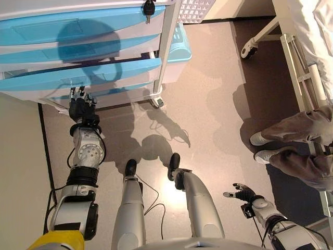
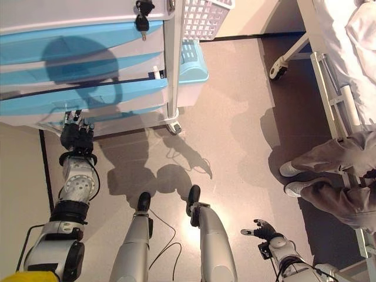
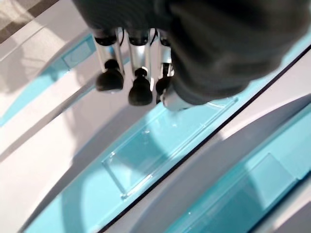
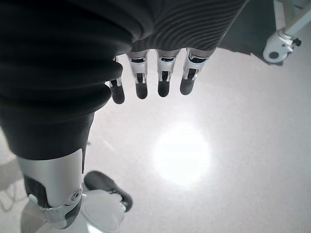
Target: Open the drawer and pick up the medicine
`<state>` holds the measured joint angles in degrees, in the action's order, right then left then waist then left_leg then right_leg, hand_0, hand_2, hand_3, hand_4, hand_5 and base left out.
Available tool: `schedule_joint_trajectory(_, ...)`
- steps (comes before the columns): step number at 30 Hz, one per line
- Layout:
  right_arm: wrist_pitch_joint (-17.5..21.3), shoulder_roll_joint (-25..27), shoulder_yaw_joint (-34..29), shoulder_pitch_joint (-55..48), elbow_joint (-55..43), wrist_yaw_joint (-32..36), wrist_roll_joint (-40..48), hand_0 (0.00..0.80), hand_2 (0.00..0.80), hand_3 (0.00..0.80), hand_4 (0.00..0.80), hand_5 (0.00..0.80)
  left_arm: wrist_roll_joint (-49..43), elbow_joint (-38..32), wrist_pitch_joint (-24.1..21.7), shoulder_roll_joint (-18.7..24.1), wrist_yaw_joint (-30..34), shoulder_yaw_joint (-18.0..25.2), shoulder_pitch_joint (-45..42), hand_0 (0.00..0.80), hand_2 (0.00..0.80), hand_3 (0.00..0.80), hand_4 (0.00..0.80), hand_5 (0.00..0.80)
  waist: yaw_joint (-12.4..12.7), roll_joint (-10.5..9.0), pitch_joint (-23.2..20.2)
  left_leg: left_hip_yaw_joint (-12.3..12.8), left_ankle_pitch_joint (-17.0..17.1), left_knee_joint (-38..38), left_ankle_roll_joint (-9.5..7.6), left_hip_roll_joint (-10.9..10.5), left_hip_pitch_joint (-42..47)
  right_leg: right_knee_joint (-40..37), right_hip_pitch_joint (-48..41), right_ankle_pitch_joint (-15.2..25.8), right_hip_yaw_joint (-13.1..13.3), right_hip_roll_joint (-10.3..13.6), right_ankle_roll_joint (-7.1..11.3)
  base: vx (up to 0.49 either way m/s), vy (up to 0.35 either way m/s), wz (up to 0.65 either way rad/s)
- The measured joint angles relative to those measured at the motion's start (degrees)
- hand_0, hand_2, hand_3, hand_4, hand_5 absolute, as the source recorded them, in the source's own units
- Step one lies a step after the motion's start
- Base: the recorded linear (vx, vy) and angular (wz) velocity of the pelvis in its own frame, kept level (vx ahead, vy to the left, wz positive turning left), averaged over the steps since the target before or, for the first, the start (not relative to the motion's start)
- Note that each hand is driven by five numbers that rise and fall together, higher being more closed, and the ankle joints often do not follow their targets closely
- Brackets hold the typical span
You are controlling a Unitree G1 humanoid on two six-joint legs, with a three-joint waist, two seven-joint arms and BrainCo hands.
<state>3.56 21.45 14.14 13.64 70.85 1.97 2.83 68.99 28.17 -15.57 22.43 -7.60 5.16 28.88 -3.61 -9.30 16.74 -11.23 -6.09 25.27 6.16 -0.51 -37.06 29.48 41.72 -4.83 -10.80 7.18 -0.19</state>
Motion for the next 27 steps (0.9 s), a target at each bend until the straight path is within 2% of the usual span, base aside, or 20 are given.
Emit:
schedule_joint_trajectory(12, 0.0, 0.1, 0.0, 0.0, 0.1, 0.0, -0.5, 0.0, 0.0, 0.0, 0.0, 0.0, -0.1, -2.2, 0.0, -1.8, 0.5, 0.1, -2.1, 0.8, 0.8, 0.8, 0.8, 0.8, 1.0, 0.04, 0.0, -1.4, 0.1, -0.5, 0.12, 0.2, 0.5, 1.7, -0.2, -1.6, -1.3, 0.2, -1.29, 0.001, -0.016, 0.06)
schedule_joint_trajectory(22, 0.0, 0.2, -0.2, 0.1, 0.1, -0.1, -0.6, 0.0, 0.0, 0.0, 0.0, 0.0, -0.2, -4.6, 0.2, -4.7, 1.8, 0.1, -6.4, 0.8, 0.8, 0.8, 0.8, 0.8, 1.7, 0.43, 0.3, -1.5, 0.1, -0.4, 0.12, -0.6, 1.4, 3.4, -0.9, -2.9, -1.5, 1.2, -0.9, -0.002, -0.001, 0.05)
schedule_joint_trajectory(27, 0.0, 0.3, -0.3, 0.1, 0.3, -0.1, -0.7, 0.0, 0.0, 0.0, 0.0, 0.0, -0.2, -5.1, 0.3, -6.4, 2.3, 0.1, -6.8, 0.8, 0.8, 0.8, 0.8, 0.8, 3.0, 0.86, 0.6, -2.2, 0.1, -0.3, 0.11, -0.6, 1.5, 4.2, -1.0, -3.5, -2.0, 1.3, -1.1, 0.0, -0.018, 0.06)
